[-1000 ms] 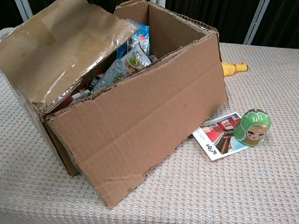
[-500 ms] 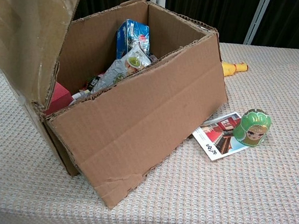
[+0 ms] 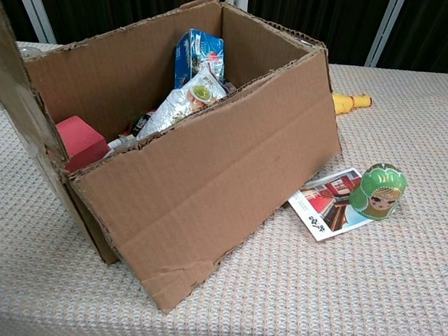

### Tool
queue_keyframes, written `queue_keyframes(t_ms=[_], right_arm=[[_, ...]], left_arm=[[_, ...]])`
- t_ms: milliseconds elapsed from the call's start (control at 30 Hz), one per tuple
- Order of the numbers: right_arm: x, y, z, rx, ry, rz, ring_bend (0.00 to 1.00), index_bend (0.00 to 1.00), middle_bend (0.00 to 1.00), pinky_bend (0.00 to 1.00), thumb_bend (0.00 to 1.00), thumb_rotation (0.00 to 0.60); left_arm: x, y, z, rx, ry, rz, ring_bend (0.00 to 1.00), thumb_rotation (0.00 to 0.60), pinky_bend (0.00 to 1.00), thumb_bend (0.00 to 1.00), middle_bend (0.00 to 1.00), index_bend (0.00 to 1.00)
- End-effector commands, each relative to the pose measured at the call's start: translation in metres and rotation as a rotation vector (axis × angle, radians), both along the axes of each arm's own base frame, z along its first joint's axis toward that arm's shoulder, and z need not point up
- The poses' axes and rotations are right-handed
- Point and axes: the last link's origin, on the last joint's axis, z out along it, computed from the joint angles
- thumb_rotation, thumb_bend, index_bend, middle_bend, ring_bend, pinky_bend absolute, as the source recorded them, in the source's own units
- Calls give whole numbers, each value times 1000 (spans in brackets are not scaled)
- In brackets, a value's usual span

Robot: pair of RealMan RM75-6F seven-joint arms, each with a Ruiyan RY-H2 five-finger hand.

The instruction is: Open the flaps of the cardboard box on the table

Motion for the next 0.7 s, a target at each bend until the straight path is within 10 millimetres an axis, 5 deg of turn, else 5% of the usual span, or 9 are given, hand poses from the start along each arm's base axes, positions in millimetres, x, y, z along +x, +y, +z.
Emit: queue_keyframes(t_ms=[33, 300, 400, 500, 600, 700], right_arm=[[0, -1, -2, 5, -1, 2, 0, 0, 0, 0, 585, 600], [-1, 0, -4, 14, 4, -3, 0, 0, 0, 0, 585, 600], [-8, 4, -6, 13, 21, -27, 0, 0, 0, 0, 586, 600], [-22, 8, -11, -17, 88, -83, 0, 0, 0, 0, 562, 600], [-42, 14, -23, -46, 151, -153, 0, 0, 0, 0, 486, 600], [-62, 19, -36, -76, 193, -210, 0, 0, 0, 0, 477, 600]], left_arm=[[-14, -14, 12, 4, 14, 53, 189, 130, 217, 568, 634, 325], [-45, -37, 25, 3, 32, 166, 217, 132, 218, 550, 667, 303], [-61, -45, 28, 47, 25, 183, 214, 132, 219, 515, 538, 276], [-82, -56, 25, 126, 16, 182, 173, 189, 224, 385, 298, 200], [-108, -75, 13, 230, -9, 192, 134, 300, 226, 162, 207, 145], [-132, -95, -2, 319, -41, 206, 93, 324, 223, 46, 145, 103]])
